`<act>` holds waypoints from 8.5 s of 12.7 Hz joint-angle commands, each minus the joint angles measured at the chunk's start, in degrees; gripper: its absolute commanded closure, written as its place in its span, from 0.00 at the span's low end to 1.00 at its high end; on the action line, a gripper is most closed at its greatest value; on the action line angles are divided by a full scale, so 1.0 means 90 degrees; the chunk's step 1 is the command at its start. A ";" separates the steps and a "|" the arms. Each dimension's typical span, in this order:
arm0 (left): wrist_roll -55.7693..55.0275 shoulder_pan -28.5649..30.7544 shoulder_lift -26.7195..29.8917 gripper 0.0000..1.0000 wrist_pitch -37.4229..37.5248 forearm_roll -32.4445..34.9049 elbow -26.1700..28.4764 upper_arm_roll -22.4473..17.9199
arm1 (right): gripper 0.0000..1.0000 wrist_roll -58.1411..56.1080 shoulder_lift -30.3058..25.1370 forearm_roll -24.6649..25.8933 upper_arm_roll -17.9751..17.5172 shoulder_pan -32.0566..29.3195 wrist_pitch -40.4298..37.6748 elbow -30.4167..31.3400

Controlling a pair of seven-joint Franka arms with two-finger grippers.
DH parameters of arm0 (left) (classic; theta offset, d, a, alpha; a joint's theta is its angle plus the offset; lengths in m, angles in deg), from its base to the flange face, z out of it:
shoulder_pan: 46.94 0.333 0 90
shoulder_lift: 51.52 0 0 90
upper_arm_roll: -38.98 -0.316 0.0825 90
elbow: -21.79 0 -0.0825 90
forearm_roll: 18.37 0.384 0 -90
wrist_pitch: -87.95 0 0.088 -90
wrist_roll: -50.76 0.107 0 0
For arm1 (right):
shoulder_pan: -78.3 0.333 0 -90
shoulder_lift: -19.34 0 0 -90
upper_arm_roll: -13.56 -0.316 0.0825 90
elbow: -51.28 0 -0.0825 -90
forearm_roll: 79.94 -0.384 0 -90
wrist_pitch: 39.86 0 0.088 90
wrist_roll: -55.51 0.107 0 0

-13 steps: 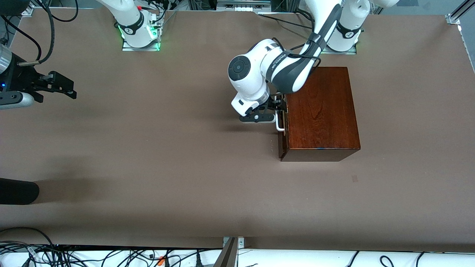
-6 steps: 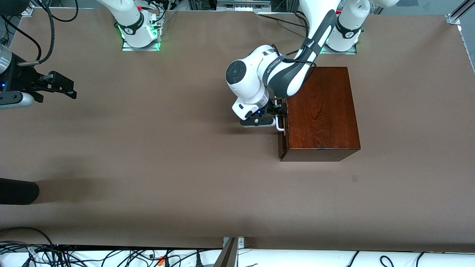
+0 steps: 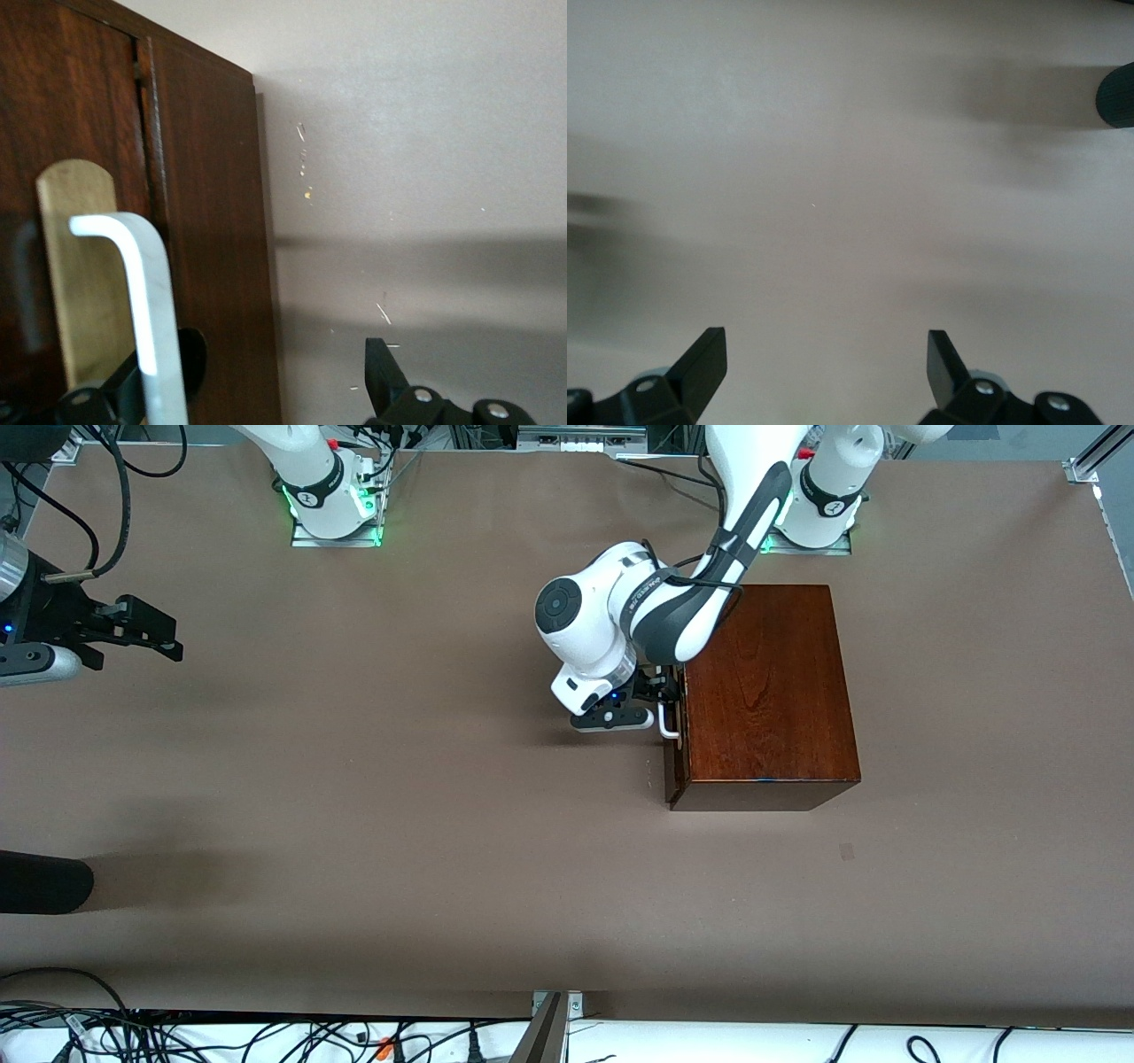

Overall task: Open drawer, take yellow block, close drawer
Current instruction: 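Close the left gripper on the white drawer handle, then pull the drawer out of the box with the left gripper, then release the handle with the left gripper while the right gripper approaches, then lower the right gripper into the drawer over the yellow cube, then grasp the yellow cube with the right gripper and lift it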

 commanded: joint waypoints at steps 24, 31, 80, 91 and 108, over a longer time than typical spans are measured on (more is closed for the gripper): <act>-0.0556 -0.0493 -0.0252 0.00 -0.1120 -0.1542 -0.0699 -0.0023 | 0.00 -0.0006 -0.0029 -0.0129 -0.0017 -0.0060 -0.0064 0.0007; -0.0440 -0.0396 0.0186 0.00 -0.0829 -0.1493 -0.0719 -0.0072 | 0.00 -0.0026 -0.0029 -0.0120 -0.0017 -0.0079 -0.0064 -0.0003; 0.5703 0.5053 0.4338 0.00 0.2092 -0.1932 0.0648 0.0338 | 0.00 -0.2047 0.4453 0.2360 -0.2625 0.4003 0.3510 -0.2005; 0.5664 0.5053 0.4338 0.00 0.2141 -0.1942 0.0639 0.0338 | 0.50 -0.2028 0.4619 0.2488 -0.2625 0.4003 0.3500 -0.1985; 0.5761 0.4946 0.4084 0.00 0.2355 -0.2088 0.0668 0.0484 | 1.00 -0.1032 0.3184 0.1484 -0.2820 0.2717 0.1147 -0.3206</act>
